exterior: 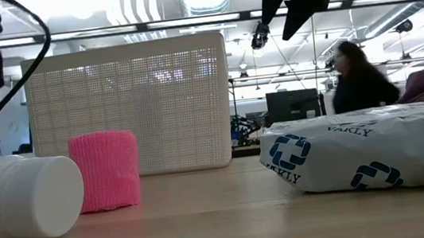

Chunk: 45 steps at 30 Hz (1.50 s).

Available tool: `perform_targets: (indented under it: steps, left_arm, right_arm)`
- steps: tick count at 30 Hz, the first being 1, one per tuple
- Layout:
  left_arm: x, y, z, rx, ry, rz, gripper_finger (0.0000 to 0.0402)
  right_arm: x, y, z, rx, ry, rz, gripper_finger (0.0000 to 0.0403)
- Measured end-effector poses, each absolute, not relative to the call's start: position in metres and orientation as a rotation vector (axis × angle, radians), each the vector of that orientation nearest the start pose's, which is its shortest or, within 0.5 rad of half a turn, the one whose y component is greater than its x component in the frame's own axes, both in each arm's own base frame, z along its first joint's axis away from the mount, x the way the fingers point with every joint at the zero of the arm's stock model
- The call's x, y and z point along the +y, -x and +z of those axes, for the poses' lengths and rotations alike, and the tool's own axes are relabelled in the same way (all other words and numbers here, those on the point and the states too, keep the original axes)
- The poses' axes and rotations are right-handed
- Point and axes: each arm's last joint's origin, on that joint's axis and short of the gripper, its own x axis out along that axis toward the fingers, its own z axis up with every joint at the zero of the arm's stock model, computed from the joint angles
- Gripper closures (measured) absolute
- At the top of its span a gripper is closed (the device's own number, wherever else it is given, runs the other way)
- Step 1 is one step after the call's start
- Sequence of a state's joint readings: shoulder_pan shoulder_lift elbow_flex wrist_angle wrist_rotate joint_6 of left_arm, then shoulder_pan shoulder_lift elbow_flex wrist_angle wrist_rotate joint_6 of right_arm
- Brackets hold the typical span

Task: Pick & place medical supplies in basket/bin
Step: Put the orange pill bottle into the white bin

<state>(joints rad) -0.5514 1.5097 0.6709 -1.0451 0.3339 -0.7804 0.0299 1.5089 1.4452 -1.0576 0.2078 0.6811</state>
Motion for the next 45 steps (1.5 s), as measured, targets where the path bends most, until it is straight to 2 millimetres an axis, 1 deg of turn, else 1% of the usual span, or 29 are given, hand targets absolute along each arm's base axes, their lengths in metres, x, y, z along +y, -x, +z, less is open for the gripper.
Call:
perform_targets:
  steps: [3, 8, 14, 17, 21, 24, 27, 30, 32, 35, 37, 39, 42, 45]
  left_arm:
    - [-0.103, -0.149, 0.130, 2.002, 0.299, 0.180, 0.0174]
    - [-0.105, -0.156, 0.132, 1.936, 0.292, 0.177, 0.0181]
    - [-0.111, -0.176, 0.147, 1.761, 0.210, 0.219, 0.0221]
    - [-0.112, -0.180, 0.151, 1.727, 0.213, 0.234, 0.0221]
    - [-0.114, -0.188, 0.161, 1.687, 0.210, 0.239, 0.0208]
    - [-0.114, -0.196, 0.173, 1.623, 0.181, 0.254, 0.0213]
    - [-0.112, -0.203, 0.182, 1.602, 0.178, 0.262, 0.0221]
    - [-0.109, -0.204, 0.190, 1.593, 0.116, 0.294, 0.0221]
    - [-0.106, -0.204, 0.200, 1.587, 0.057, 0.331, 0.0219]
    - [-0.098, -0.209, 0.224, 1.531, -0.008, 0.369, 0.0219]
    - [-0.090, -0.212, 0.248, 1.451, -0.027, 0.421, 0.0219]
    - [-0.080, -0.215, 0.279, 1.330, -0.011, 0.473, 0.0220]
    - [-0.062, -0.214, 0.333, 1.069, 0.052, 0.552, 0.0220]
    - [-0.040, -0.201, 0.386, 0.817, 0.095, 0.646, 0.0220]
  right_arm:
    - [0.003, -0.294, 0.325, 1.007, -0.473, -0.528, 0.0067]
    - [0.003, -0.294, 0.325, 1.008, -0.471, -0.527, 0.0067]
    - [0.003, -0.294, 0.325, 1.008, -0.469, -0.528, 0.0067]
    - [0.003, -0.294, 0.325, 1.007, -0.468, -0.528, 0.0067]
    - [0.003, -0.294, 0.325, 1.009, -0.465, -0.527, 0.0067]
    - [0.003, -0.294, 0.325, 1.009, -0.465, -0.526, 0.0067]
    - [0.003, -0.294, 0.325, 1.009, -0.462, -0.525, 0.0067]
    - [0.003, -0.294, 0.325, 1.010, -0.461, -0.524, 0.0067]
    - [0.003, -0.293, 0.325, 1.010, -0.461, -0.524, 0.0067]
    - [0.003, -0.293, 0.325, 1.014, -0.452, -0.519, 0.0067]
    - [0.003, -0.293, 0.325, 1.018, -0.447, -0.517, 0.0067]
    - [0.003, -0.293, 0.325, 1.020, -0.444, -0.516, 0.0067]
    - [0.003, -0.293, 0.325, 1.020, -0.443, -0.516, 0.0067]
    - [0.003, -0.293, 0.325, 1.020, -0.443, -0.516, 0.0067]
